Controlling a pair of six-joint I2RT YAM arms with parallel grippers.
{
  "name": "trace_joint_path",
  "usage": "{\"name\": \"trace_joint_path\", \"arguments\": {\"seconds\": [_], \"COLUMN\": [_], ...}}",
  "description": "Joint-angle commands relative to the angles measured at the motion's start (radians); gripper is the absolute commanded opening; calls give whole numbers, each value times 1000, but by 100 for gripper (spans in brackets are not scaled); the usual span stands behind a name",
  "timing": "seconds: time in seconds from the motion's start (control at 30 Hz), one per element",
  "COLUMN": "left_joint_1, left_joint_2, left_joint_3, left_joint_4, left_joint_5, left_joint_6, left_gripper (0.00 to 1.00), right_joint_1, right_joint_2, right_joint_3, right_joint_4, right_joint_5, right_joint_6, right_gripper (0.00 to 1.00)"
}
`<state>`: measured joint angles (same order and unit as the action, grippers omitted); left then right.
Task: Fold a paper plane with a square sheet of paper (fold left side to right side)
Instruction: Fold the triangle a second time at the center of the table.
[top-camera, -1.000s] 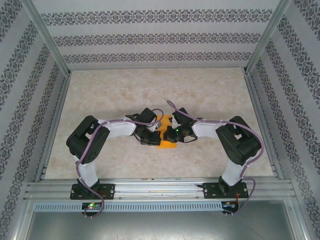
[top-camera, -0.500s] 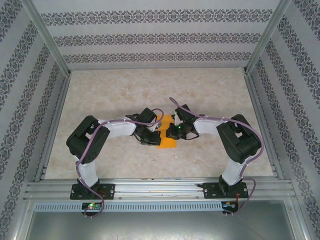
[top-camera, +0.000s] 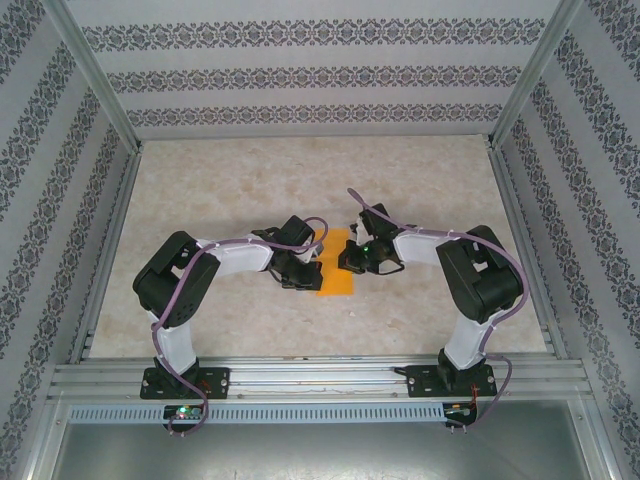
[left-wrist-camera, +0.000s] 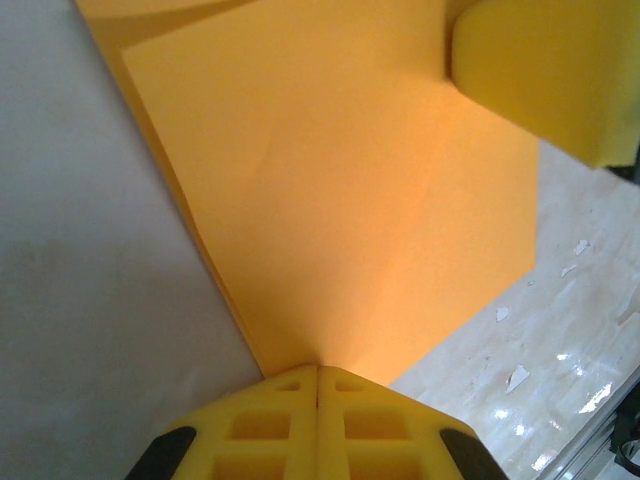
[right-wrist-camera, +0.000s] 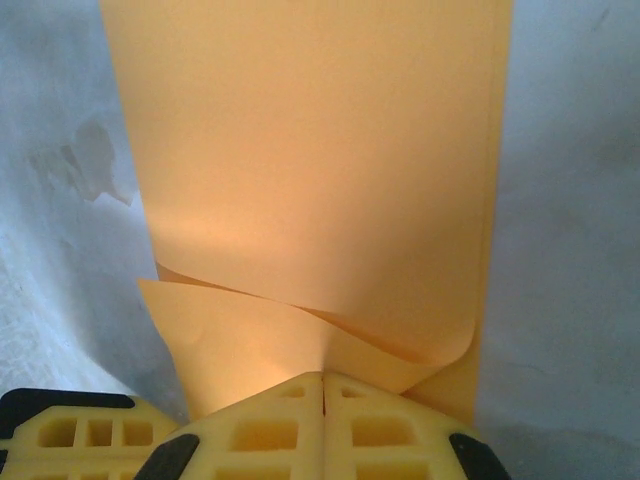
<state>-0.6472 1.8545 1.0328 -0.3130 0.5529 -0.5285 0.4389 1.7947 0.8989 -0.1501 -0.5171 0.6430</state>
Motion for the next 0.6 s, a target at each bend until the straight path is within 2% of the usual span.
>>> {"name": "trace_joint_path", "arguments": {"seconds": [0.0,0.57], "left_joint_1": [-11,-11], "left_joint_2": [60,59], "left_joint_3": [-35,-36], "left_joint_4": [-104,-104], "left_joint_5": [-94,-93], "left_joint_6": [18,18], "left_gripper": [0,0], "right_joint_1": [-45,-148], "right_joint_2": [30,52], "right_joint_3": [18,44], "right_joint_4": [-25,-47], "right_joint_5": [98,81], "right_joint_6": [-37,-87], "right_gripper": [0,0]}}
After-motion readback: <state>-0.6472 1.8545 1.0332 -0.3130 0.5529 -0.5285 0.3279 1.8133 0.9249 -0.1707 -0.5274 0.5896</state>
